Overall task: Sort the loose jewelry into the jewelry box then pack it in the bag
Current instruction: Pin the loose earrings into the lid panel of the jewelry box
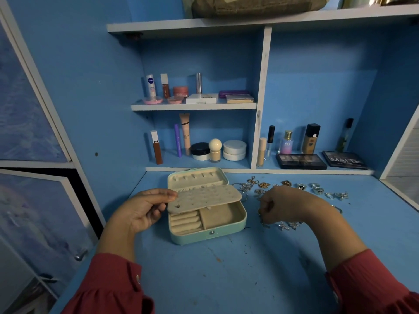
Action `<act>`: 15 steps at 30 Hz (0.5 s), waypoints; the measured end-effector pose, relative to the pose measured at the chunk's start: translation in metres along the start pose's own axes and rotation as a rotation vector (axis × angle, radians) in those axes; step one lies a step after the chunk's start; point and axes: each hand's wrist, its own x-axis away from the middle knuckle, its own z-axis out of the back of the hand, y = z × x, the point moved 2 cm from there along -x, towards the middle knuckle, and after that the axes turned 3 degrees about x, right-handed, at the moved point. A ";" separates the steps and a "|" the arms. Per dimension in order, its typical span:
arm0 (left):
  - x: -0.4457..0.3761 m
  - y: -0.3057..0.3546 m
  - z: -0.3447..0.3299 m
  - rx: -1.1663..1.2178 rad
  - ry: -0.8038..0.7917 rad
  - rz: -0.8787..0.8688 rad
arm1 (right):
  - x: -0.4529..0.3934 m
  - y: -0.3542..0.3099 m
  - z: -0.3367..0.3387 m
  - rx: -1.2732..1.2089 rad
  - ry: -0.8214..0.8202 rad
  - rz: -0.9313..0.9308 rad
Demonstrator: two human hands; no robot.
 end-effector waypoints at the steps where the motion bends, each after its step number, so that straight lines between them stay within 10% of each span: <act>1: 0.000 0.000 0.000 0.001 -0.002 0.001 | 0.000 0.001 0.000 -0.002 0.000 -0.001; 15: -0.001 -0.001 0.000 0.010 -0.003 0.009 | 0.002 0.000 0.003 -0.039 0.032 -0.007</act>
